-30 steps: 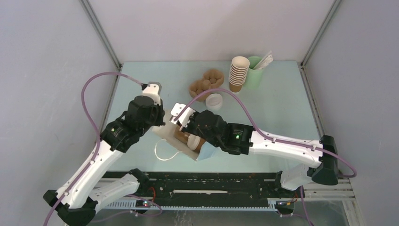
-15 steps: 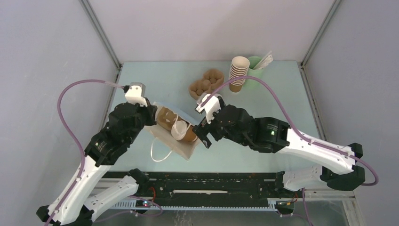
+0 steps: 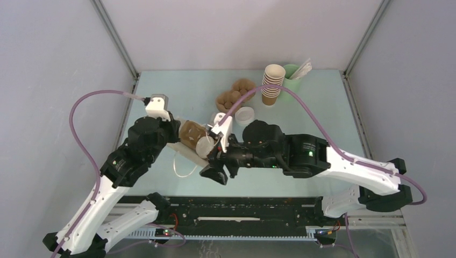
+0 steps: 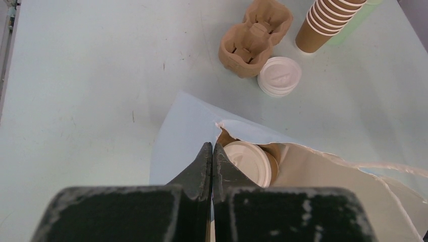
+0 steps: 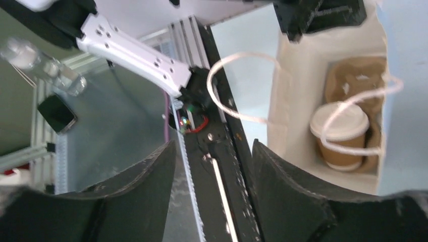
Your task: Pack the takeout coffee
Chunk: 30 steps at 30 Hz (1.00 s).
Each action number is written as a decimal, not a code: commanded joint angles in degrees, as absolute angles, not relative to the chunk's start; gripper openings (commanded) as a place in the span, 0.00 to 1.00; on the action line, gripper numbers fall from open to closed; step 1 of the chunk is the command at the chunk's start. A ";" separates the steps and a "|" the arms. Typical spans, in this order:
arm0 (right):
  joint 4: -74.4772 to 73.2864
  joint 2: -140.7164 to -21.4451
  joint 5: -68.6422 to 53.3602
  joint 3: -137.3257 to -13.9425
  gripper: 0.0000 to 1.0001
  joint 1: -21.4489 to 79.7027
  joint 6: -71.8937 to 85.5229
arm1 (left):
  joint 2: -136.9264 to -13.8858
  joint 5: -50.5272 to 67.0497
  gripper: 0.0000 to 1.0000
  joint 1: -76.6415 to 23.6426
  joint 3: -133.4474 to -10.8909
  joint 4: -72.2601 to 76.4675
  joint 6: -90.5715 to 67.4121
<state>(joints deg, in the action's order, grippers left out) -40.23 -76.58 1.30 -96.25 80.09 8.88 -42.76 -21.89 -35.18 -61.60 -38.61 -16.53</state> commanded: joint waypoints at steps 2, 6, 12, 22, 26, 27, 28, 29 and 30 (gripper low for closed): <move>-31.36 -82.69 2.65 -100.88 0.43 80.37 10.13 | -41.39 -21.88 0.00 -34.88 -61.19 -36.72 -17.51; -30.20 -88.69 10.47 -103.51 0.32 80.36 8.06 | -40.95 -19.69 0.00 -34.84 -62.00 -37.10 -18.17; -37.52 -98.15 24.48 -110.34 0.25 80.73 6.94 | -39.80 -17.84 0.00 -34.96 -61.87 -37.30 -19.04; -31.82 -100.15 35.41 -99.06 0.13 80.95 2.79 | -37.64 -15.31 0.00 -34.98 -60.73 -36.51 -18.23; -30.86 -101.36 37.69 -97.04 0.15 80.92 0.12 | -36.18 -14.29 0.00 -34.98 -59.20 -35.26 -17.48; -30.82 -101.42 37.92 -96.54 0.16 80.90 -0.57 | -35.91 -14.03 0.00 -34.98 -58.65 -34.98 -17.29; -29.96 -101.12 37.89 -95.39 0.17 80.80 -1.83 | -35.63 -13.78 0.00 -34.98 -58.24 -34.72 -17.17; -28.90 -100.70 37.64 -94.15 0.18 80.71 -2.84 | -35.48 -13.54 0.00 -34.98 -57.93 -34.39 -17.10; -27.85 -100.26 37.15 -93.04 0.18 80.69 -4.12 | -35.26 -13.15 0.00 -34.98 -57.62 -34.10 -16.98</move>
